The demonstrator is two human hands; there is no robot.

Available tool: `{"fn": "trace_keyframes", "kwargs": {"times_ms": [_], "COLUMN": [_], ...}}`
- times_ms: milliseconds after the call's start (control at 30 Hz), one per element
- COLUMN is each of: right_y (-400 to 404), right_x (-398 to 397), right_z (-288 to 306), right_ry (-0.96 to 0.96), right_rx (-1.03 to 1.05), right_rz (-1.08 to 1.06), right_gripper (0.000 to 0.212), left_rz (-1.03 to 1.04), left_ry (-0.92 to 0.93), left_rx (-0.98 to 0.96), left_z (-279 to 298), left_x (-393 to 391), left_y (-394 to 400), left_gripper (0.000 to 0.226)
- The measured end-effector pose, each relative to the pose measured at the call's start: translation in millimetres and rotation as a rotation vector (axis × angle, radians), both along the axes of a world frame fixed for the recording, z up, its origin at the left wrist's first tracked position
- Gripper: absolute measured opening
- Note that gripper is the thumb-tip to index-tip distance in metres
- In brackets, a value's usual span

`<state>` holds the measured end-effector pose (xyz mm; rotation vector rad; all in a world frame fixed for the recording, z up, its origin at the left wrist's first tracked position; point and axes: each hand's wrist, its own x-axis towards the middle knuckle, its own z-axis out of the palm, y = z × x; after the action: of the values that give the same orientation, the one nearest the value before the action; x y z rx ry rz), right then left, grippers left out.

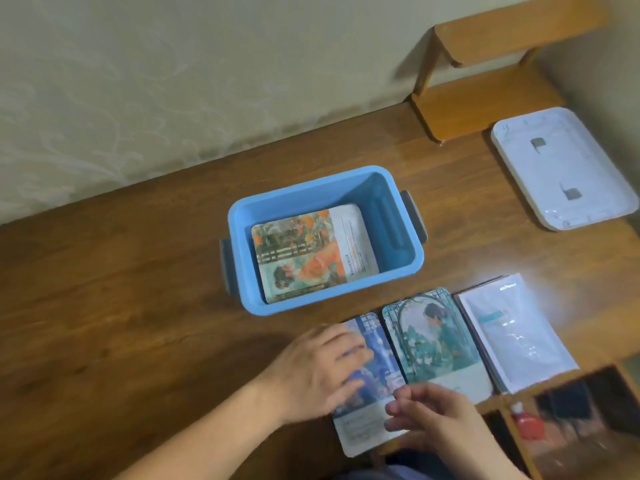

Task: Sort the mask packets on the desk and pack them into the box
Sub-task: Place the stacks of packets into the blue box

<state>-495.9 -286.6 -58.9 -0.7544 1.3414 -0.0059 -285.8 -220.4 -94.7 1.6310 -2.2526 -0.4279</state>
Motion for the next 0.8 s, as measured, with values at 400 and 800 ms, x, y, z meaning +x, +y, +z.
{"fn": "trace_keyframes", "kwargs": {"times_ms": [400, 800], "right_y": [41.1, 46.3], "right_x": [-7.9, -13.8], "right_z": [-29.2, -39.6], "right_ry": [0.147, 0.111], "right_rx": [0.446, 0.358], "right_rz": [-0.245, -0.226], "right_gripper": [0.022, 0.016], "left_rz": [0.525, 0.507], "left_ry": [-0.004, 0.300], "left_rx": [0.523, 0.849], "left_z": [-11.9, 18.3], "left_x": [-22.6, -9.8], "left_y": [-22.1, -33.8], "left_gripper": [0.068, 0.043]}}
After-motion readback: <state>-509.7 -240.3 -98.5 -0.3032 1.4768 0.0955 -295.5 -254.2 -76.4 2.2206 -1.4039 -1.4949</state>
